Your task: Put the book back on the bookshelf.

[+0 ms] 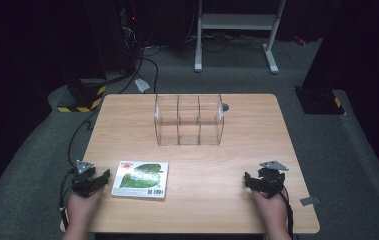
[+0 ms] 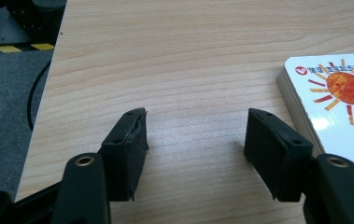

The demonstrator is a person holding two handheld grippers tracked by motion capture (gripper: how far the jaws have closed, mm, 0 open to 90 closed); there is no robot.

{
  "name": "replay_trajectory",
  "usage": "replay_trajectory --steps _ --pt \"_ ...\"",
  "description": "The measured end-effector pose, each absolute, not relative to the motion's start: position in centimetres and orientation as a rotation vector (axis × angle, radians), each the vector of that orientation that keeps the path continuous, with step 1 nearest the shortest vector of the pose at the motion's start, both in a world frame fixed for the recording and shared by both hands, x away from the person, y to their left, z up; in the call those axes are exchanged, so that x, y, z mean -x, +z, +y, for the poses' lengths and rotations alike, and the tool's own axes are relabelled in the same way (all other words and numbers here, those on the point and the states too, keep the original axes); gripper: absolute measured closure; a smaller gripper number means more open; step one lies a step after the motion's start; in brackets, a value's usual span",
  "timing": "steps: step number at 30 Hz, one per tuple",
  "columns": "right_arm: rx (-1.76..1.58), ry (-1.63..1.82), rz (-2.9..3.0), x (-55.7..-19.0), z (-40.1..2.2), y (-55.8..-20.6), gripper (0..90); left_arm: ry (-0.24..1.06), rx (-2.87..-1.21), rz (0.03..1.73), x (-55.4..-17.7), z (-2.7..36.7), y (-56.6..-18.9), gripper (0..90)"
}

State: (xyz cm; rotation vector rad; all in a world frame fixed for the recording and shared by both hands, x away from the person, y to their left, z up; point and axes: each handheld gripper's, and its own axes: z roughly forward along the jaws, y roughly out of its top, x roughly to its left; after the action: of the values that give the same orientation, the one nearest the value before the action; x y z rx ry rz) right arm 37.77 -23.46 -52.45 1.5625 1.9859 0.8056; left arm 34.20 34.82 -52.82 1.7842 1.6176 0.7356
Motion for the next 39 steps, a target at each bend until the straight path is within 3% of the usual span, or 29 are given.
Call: replay_trajectory --steps 9,22,39 --pt "-1.564 0.806 1.985 -37.8 -23.5 -52.5 12.5 0.671 -1.673 1.56 -33.3 35.0 -50.8 41.3" --pt "-1.554 0.81 1.99 -37.8 -23.5 -52.4 13.7 0.531 -1.782 1.455 -33.2 30.9 -50.5 36.6" --pt "-1.554 0.81 1.99 -37.7 -23.5 -52.4 13.8 0.474 -1.827 1.495 -32.9 29.3 -51.2 32.1"
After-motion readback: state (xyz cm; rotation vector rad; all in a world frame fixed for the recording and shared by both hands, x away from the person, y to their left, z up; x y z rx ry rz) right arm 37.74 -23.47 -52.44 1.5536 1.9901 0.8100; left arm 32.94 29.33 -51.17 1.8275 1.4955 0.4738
